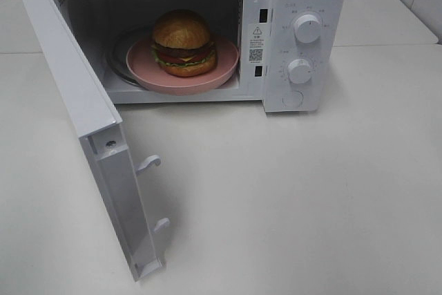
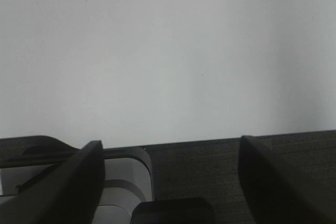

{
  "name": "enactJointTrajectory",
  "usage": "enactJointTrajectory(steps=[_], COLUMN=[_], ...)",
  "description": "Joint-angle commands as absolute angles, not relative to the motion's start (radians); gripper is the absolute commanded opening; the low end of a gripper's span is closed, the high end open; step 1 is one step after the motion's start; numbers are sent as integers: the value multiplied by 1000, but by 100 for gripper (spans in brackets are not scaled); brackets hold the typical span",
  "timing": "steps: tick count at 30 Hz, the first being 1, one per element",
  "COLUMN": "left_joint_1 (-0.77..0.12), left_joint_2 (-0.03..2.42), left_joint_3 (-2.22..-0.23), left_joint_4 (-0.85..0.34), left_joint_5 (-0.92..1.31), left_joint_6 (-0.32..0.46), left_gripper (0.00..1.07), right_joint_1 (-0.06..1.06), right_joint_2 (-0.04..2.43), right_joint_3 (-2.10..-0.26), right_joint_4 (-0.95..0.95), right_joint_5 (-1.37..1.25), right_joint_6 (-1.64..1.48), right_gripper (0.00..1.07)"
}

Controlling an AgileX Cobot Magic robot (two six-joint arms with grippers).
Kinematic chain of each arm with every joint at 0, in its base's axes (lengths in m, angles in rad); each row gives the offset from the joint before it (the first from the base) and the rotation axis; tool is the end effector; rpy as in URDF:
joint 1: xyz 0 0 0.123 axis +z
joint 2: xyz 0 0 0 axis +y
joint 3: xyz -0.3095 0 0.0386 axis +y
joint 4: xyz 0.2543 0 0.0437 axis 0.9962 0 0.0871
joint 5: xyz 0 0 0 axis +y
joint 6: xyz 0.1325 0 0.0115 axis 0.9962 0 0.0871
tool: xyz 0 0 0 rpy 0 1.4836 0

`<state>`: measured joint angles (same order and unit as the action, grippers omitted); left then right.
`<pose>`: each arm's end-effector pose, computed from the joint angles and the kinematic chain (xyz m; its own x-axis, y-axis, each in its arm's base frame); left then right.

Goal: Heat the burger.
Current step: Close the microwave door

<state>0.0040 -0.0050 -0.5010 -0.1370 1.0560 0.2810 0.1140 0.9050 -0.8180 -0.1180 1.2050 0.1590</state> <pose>0.0100 -0.0158 0.2630 -0.4111 0.2085 -0.8874 0.1940 0.9712 0.1383 0.1446 0.0018 0.2883 -0.9292 0.0100 -0.3695 0.0346 0.9976 -0.0600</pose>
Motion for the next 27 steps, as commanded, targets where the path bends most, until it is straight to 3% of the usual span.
enactJointTrajectory(steps=[1,9,22,27], left_joint_1=[2,2,2,2], left_joint_2=[-26,-26,-25,27], left_joint_3=[-500,-500,-503,-515], left_joint_4=[-145,-185,-185,-185], left_joint_5=[1042,1042,1037,1027], left_joint_6=[278,278,288,346], left_gripper=[0,0,0,0], right_joint_1=[108,108,108,108], right_joint_2=[828,547,203,23], right_joint_3=[-744,-529,-509,-506], right_joint_4=[-123,-89,-31,-10], right_joint_5=[1196,1068,997,999], right_joint_6=[158,100,6,-23], right_gripper=[67,67,67,67])
